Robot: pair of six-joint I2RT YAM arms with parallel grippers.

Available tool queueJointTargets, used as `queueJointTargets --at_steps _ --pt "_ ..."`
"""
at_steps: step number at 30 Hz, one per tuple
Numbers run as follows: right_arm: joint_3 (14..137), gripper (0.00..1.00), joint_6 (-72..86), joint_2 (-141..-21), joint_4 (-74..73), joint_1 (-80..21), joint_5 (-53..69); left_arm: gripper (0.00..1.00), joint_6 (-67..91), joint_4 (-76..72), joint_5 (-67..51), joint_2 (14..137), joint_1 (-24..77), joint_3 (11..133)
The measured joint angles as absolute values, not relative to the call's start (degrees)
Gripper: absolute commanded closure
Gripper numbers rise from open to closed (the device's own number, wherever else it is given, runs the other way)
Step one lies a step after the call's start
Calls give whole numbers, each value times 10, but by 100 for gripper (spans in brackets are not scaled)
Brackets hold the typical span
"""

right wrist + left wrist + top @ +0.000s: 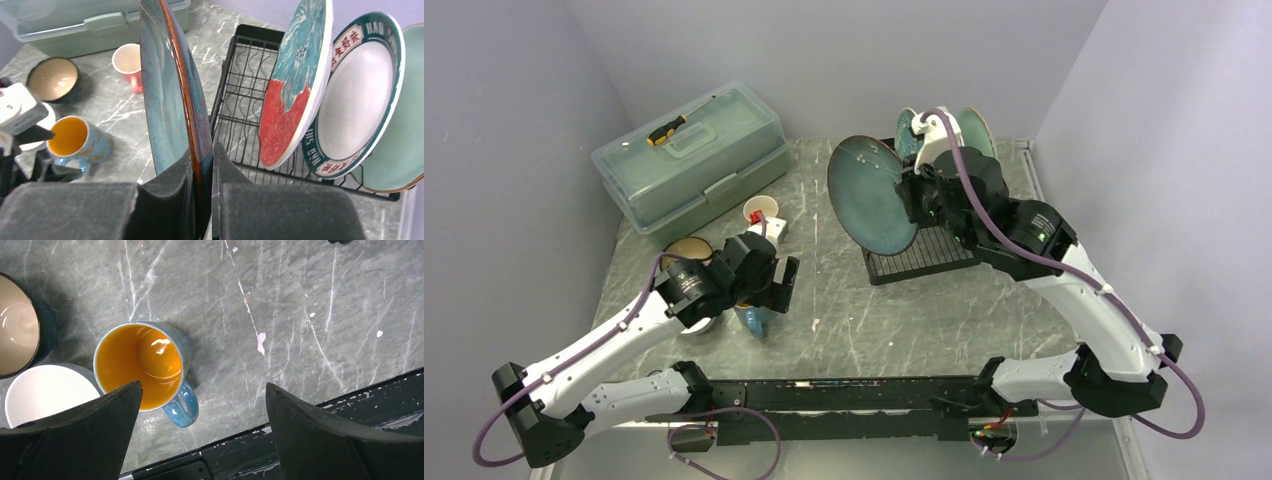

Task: Load the mixed dishes into the dish rack
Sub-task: Insert the plate into the dish rack.

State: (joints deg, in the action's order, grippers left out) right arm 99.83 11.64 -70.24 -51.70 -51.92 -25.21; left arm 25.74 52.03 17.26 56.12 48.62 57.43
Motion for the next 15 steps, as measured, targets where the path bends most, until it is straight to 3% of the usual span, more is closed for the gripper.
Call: queueJointTargets --at_steps 15 --pt "1014 100 -18 -755 -360 -550 -392 1 257 522 182 553 486 574"
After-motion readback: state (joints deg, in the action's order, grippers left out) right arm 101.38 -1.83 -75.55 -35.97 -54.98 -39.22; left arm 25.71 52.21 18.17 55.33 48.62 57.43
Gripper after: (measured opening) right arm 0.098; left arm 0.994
